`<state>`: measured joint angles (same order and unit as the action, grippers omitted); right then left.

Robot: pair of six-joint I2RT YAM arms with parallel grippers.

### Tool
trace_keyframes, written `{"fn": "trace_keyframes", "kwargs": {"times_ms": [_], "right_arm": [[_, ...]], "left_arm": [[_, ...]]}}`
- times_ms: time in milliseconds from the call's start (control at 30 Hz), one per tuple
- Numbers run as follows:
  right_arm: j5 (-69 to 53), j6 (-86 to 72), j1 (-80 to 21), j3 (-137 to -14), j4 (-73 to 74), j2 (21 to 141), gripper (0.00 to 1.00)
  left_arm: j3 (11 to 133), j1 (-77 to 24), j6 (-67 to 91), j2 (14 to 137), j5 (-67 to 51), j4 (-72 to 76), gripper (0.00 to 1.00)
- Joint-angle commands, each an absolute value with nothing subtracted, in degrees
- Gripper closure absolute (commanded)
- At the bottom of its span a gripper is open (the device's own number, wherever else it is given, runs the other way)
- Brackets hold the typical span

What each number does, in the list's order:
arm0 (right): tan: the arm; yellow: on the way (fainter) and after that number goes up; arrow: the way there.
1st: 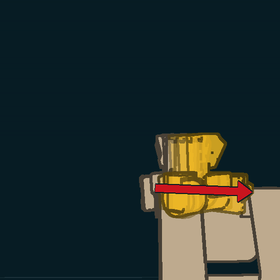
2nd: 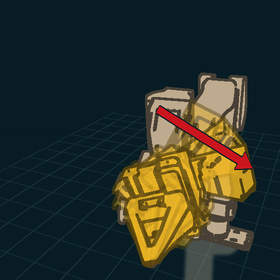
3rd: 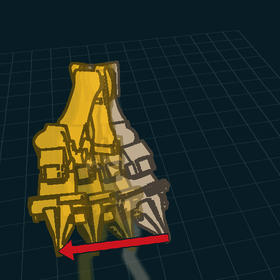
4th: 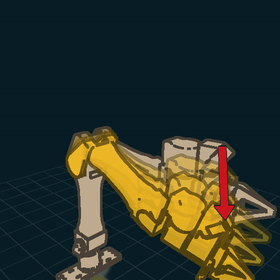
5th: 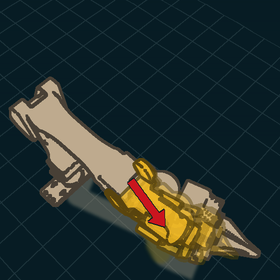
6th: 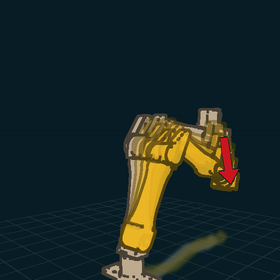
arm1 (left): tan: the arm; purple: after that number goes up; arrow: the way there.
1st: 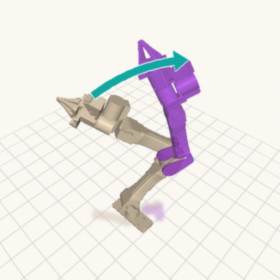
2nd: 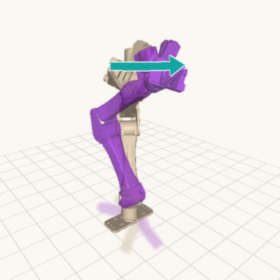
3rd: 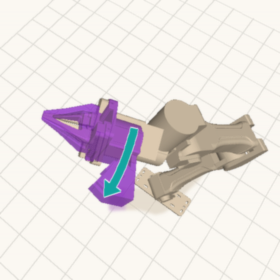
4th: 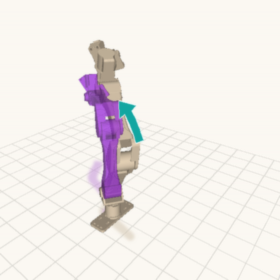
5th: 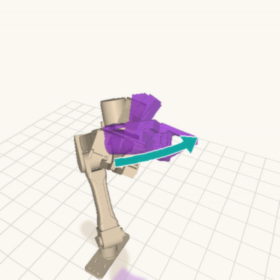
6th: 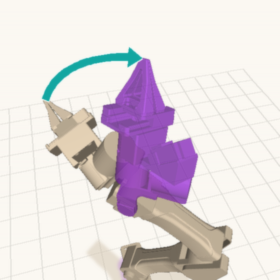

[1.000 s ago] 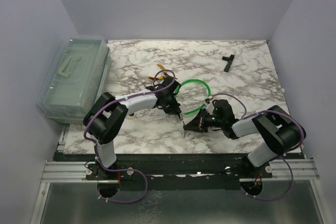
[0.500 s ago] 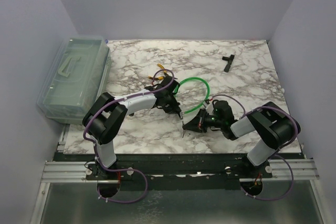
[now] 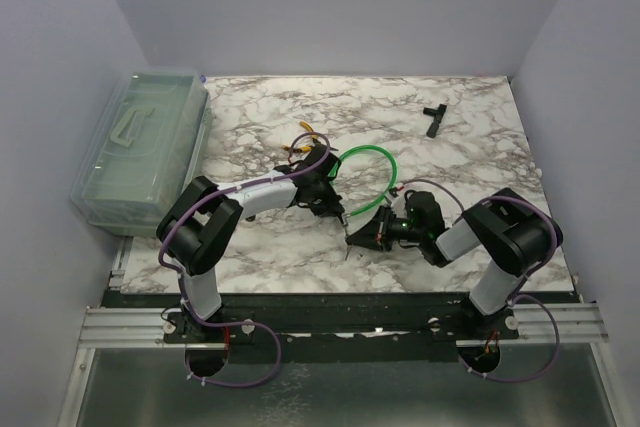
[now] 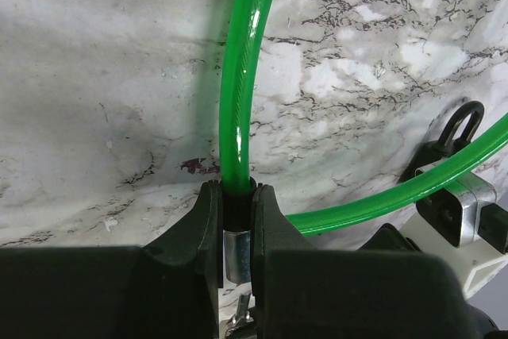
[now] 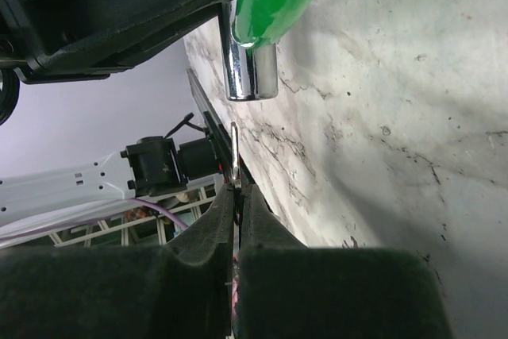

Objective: Unlock with the key

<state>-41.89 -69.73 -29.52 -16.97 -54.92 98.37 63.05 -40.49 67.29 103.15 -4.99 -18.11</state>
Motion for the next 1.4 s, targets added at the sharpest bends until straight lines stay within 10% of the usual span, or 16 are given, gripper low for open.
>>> {"fn": "trace_keyframes", "kwargs": {"times_ms": [0, 1367], "right_arm": [[-43.3, -69.7, -29.2, -18.4, -57.3, 99.9, 1.00], [-39.5, -65.4, -29.2, -21.1, -51.0, 98.8, 0.99]], "left_arm": [[62.6, -40.5, 68.0, 99.9, -7.5, -15.2, 1.00], [57.8, -40.6, 67.3, 95.7, -9.6, -12.1, 1.00]]}}
